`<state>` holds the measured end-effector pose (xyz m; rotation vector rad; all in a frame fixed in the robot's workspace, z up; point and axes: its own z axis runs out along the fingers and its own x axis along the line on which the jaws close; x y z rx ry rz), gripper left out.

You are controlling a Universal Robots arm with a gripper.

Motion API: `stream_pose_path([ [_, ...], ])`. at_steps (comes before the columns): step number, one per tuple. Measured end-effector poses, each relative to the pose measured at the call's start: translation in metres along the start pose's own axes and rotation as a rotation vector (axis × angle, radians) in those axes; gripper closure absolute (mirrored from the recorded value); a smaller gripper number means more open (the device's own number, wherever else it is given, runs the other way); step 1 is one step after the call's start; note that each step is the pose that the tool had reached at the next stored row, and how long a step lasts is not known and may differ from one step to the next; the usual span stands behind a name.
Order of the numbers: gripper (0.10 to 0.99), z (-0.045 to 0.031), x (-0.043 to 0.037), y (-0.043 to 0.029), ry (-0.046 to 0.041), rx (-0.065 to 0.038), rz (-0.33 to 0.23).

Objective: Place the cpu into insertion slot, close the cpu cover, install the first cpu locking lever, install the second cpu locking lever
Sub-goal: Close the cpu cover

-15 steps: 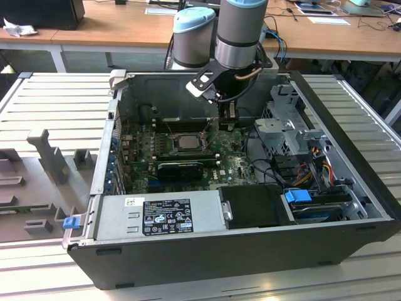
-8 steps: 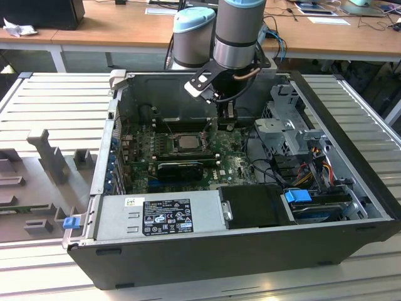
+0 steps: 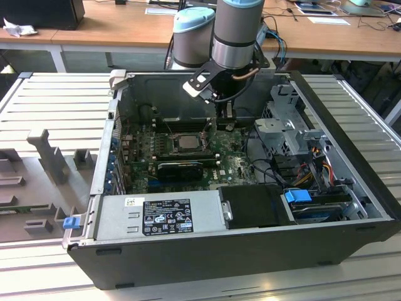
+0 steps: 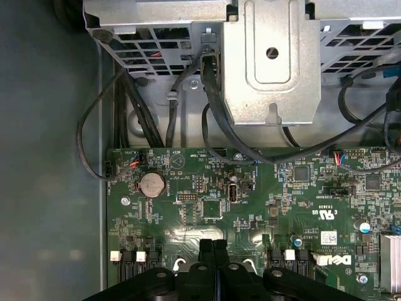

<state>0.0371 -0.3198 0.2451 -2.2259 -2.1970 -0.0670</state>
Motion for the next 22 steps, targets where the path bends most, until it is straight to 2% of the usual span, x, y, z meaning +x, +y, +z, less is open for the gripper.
stream_pose_path([
  [15, 0.98, 0.0001, 0.0, -0.0047, 0.0, 0.0, 0.0],
  [22, 0.98, -0.0001, -0.0002, -0.0148, -0.0001, 0.0, 0.0],
])
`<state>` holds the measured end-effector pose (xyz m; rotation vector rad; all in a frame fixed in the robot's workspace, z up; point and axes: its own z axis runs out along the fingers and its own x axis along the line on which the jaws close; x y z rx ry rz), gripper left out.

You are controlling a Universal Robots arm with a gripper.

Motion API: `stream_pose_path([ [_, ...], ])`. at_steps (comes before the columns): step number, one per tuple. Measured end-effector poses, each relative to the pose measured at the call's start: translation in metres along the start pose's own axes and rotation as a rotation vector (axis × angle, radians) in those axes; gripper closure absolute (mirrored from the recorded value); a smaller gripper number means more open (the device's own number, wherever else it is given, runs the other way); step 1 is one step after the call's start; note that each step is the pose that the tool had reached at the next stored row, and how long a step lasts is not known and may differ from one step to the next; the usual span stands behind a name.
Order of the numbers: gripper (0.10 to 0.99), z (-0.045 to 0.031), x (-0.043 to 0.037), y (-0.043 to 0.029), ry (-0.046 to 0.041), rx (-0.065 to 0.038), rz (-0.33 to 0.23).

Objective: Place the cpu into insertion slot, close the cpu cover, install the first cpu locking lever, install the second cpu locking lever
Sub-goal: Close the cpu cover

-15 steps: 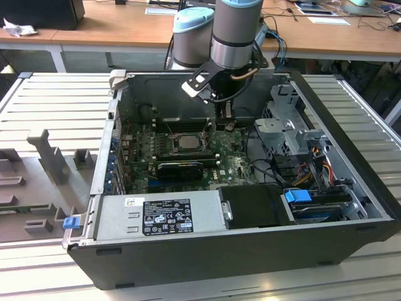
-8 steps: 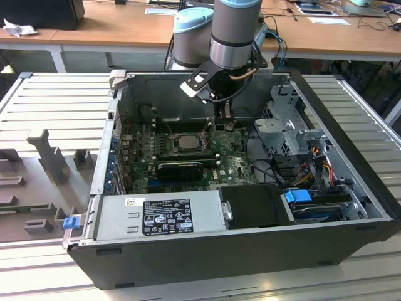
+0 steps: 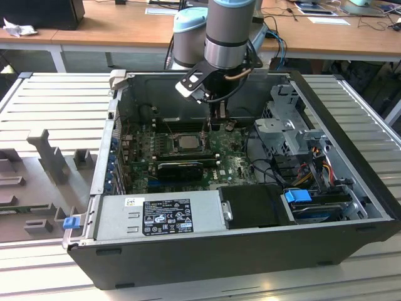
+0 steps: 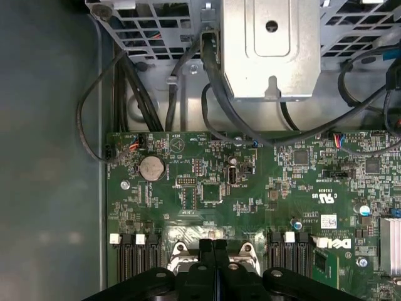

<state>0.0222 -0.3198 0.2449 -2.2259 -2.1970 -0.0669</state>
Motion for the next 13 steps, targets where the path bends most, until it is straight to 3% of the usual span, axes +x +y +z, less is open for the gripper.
stream_pose_path([
  [4, 0.98, -0.0001, -0.0002, -0.005, 0.0002, 0.0, 0.0],
  [13, 0.98, -0.0001, -0.0002, -0.009, 0.0002, 0.0, 0.0],
])
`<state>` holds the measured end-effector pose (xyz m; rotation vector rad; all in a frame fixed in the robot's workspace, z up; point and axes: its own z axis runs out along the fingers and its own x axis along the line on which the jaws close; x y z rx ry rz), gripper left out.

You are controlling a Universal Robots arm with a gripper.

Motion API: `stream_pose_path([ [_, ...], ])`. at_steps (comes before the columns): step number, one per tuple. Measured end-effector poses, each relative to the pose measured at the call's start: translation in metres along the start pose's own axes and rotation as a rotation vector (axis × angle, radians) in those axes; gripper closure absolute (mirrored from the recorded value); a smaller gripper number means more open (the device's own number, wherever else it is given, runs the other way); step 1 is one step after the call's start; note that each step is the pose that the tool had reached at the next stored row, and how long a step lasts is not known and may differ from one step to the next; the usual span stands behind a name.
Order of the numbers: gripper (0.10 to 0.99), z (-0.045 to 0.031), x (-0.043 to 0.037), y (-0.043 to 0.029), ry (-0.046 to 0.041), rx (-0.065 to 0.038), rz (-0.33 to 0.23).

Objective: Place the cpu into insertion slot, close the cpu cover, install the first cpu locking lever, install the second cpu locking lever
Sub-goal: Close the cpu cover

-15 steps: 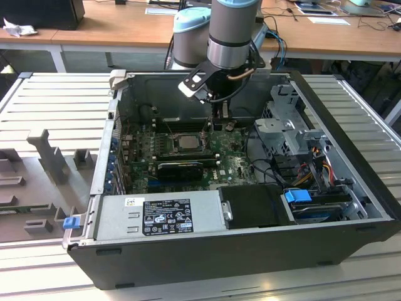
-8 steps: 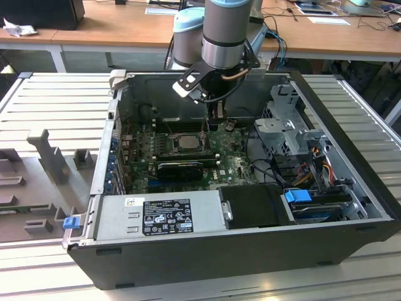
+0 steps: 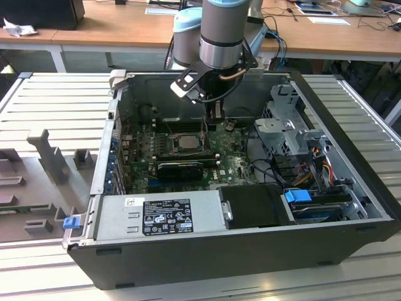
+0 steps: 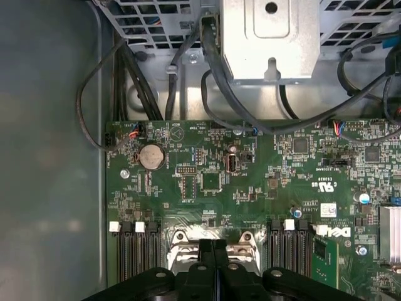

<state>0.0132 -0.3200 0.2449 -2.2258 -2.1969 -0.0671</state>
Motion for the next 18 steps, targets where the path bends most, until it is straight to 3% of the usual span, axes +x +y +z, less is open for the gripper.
stream_pose_path([
  [7, 0.98, 0.0004, -0.0001, -0.0121, 0.0003, 0.0, 0.0],
  [12, 0.98, 0.0117, -0.0007, -0.0196, 0.0005, 0.002, -0.028],
  [18, 0.98, 0.0122, -0.001, -0.036, 0.0014, 0.002, -0.034],
])
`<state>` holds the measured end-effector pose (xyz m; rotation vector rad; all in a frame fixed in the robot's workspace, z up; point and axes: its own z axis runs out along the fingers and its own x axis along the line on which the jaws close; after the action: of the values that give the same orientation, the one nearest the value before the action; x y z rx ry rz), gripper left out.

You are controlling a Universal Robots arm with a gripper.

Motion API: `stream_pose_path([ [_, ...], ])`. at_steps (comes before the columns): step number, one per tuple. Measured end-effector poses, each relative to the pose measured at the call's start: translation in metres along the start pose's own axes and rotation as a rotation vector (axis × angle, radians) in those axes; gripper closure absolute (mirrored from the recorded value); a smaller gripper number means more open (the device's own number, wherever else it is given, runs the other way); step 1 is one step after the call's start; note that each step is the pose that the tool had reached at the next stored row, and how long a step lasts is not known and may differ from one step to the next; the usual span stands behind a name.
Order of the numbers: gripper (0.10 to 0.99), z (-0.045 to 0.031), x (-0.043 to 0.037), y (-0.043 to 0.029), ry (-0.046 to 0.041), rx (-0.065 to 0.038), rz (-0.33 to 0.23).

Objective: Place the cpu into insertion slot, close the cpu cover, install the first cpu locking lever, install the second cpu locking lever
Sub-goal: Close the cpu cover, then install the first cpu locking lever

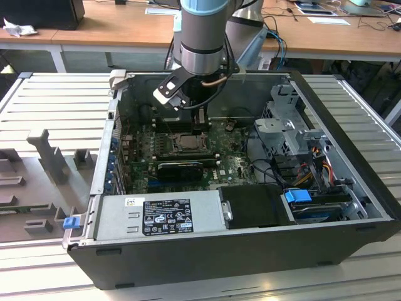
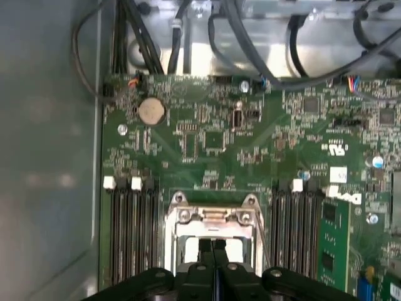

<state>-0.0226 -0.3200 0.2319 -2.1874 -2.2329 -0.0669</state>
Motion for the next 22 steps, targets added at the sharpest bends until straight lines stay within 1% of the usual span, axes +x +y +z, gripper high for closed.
stream_pose_path([
  [1, 0.98, 0.0, 0.0001, -0.0042, 0.0003, 0.0, 0.0],
  [3, 0.98, -0.0001, 0.0002, -0.0089, 0.0003, 0.0, 0.0],
  [6, 0.98, -0.0002, 0.0003, -0.0132, 0.0002, 0.0, 0.0],
  [11, 0.98, -0.0011, 0.0003, -0.0141, 0.0, 0.0, 0.0],
  [12, 0.98, -0.0024, 0.0004, -0.014, 0.0002, 0.0, 0.0],
  [14, 0.98, -0.0077, 0.0006, -0.0139, 0.0003, 0.0, 0.0],
  [22, 0.98, -0.0126, 0.0008, -0.0139, 0.0009, 0.0, 0.0],
])
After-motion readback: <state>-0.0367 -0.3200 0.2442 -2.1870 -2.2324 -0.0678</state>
